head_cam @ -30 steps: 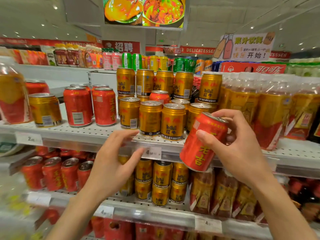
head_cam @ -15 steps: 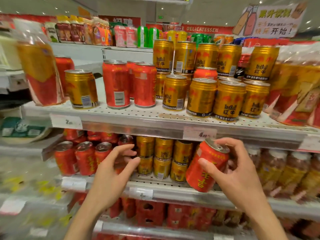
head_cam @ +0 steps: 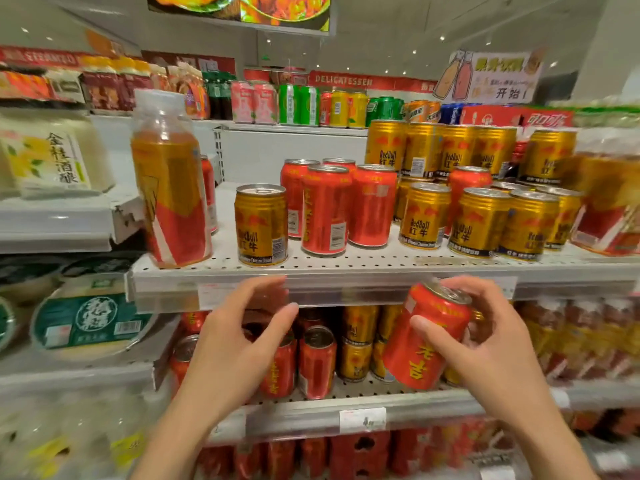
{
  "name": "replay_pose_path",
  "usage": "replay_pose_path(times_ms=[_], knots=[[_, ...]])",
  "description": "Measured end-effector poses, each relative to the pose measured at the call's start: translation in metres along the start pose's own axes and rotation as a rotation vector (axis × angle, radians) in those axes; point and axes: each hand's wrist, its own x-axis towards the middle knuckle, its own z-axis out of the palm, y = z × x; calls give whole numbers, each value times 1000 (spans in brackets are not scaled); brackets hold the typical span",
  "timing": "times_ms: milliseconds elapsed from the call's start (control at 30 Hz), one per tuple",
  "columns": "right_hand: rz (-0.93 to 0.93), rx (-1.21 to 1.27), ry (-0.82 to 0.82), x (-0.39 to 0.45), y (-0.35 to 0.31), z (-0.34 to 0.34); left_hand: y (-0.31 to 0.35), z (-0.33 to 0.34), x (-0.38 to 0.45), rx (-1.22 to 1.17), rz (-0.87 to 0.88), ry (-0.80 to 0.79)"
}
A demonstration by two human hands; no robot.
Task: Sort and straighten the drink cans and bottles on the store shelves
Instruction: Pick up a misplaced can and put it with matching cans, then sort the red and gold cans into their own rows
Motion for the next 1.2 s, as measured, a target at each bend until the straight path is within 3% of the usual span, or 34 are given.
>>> replay_pose_path(times_ms=[167,300,433,533,733,867,1200], knots=[[-154,8,-5,31,-52,14,7,-17,24,168,251,124],[-288,-146,-25,76,-77,25,14,-27,49,309,391,245],[-353,-429,-94,111,-73,45,10,-26,72,358,337,205],[-507,-691,1,124,-58,49,6,-21,77,258,260,112],[-474,-402,-91,138,-46,62,6,-22,78,194,220,97],[-526,-252,33,138,-36,82,7,-23,78,155,212,95],[-535,-199,94,153,-25,100,1,-25,81,75,203,88]])
